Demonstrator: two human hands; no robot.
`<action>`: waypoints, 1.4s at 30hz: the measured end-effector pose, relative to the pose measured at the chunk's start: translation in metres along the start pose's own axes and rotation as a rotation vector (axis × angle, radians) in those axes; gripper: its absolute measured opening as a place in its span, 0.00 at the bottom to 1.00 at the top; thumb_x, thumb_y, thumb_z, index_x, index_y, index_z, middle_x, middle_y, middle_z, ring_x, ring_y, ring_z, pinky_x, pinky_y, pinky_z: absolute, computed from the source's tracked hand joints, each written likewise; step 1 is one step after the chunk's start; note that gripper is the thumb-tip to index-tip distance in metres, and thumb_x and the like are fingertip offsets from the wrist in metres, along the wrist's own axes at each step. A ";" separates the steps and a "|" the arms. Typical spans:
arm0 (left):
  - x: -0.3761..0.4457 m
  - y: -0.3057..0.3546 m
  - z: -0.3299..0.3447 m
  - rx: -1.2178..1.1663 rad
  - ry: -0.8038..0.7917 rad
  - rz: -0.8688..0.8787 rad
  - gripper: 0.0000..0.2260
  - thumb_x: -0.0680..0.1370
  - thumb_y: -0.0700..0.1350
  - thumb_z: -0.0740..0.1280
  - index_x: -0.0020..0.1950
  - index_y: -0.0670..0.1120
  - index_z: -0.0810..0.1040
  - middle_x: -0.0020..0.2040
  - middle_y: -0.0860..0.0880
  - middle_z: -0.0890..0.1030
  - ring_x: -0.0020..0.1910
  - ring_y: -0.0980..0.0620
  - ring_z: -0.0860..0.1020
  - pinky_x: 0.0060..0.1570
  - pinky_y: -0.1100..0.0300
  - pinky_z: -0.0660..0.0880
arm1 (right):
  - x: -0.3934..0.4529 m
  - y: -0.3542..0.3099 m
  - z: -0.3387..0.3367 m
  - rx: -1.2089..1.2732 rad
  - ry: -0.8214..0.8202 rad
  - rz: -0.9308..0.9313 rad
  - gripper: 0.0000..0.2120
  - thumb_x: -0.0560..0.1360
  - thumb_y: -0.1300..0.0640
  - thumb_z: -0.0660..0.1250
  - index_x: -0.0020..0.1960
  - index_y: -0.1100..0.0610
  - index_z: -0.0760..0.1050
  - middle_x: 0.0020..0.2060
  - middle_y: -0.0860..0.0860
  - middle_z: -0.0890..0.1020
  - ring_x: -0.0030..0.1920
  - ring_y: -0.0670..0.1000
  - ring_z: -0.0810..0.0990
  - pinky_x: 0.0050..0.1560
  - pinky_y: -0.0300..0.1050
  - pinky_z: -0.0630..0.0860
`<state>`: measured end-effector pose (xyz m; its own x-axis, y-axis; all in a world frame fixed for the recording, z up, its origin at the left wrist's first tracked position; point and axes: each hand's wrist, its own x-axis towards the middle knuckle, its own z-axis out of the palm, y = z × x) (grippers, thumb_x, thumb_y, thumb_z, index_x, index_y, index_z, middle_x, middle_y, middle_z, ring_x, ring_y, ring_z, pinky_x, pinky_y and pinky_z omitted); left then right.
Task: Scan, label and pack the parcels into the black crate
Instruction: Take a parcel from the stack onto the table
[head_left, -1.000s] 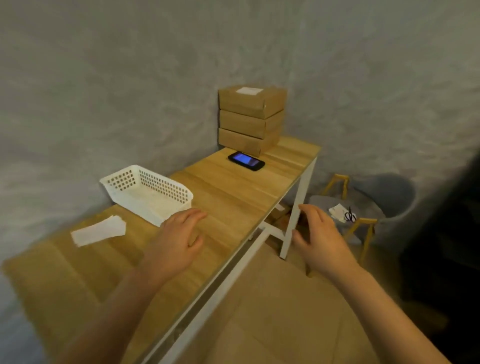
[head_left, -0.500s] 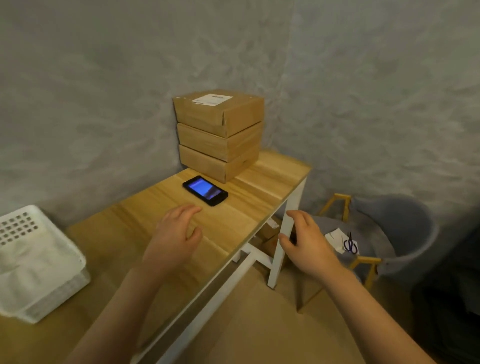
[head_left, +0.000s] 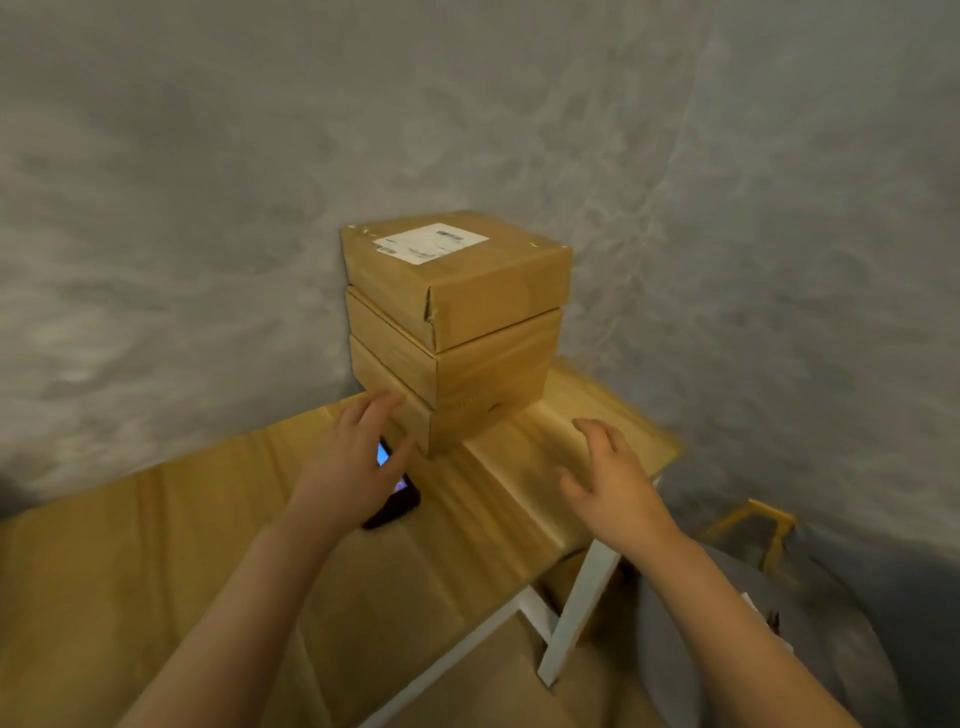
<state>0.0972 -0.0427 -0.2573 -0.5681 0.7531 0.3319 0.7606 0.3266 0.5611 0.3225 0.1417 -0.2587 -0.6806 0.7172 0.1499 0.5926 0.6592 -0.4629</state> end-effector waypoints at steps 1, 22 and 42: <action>0.015 0.001 0.003 -0.008 0.020 -0.004 0.24 0.80 0.50 0.65 0.74 0.49 0.66 0.73 0.49 0.67 0.71 0.47 0.67 0.68 0.51 0.68 | 0.020 0.004 -0.003 -0.006 0.020 -0.022 0.31 0.78 0.44 0.63 0.76 0.51 0.57 0.75 0.51 0.61 0.70 0.54 0.68 0.68 0.51 0.69; 0.119 0.028 0.025 -0.270 0.273 -0.105 0.38 0.74 0.61 0.64 0.78 0.65 0.46 0.77 0.63 0.58 0.72 0.61 0.65 0.68 0.51 0.70 | 0.263 0.020 -0.054 0.404 0.047 -0.350 0.34 0.73 0.40 0.66 0.76 0.41 0.57 0.73 0.46 0.64 0.68 0.47 0.68 0.65 0.50 0.74; -0.031 0.022 -0.068 -0.269 0.804 -0.348 0.27 0.74 0.65 0.59 0.71 0.62 0.58 0.59 0.78 0.68 0.57 0.69 0.74 0.49 0.62 0.76 | 0.144 -0.123 -0.019 0.670 0.109 -0.783 0.18 0.77 0.44 0.62 0.64 0.51 0.73 0.59 0.45 0.73 0.59 0.43 0.73 0.57 0.33 0.71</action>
<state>0.1103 -0.0972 -0.2039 -0.8756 -0.0203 0.4825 0.4642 0.2404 0.8525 0.1595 0.1686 -0.1639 -0.7095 0.1809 0.6810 -0.3827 0.7126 -0.5880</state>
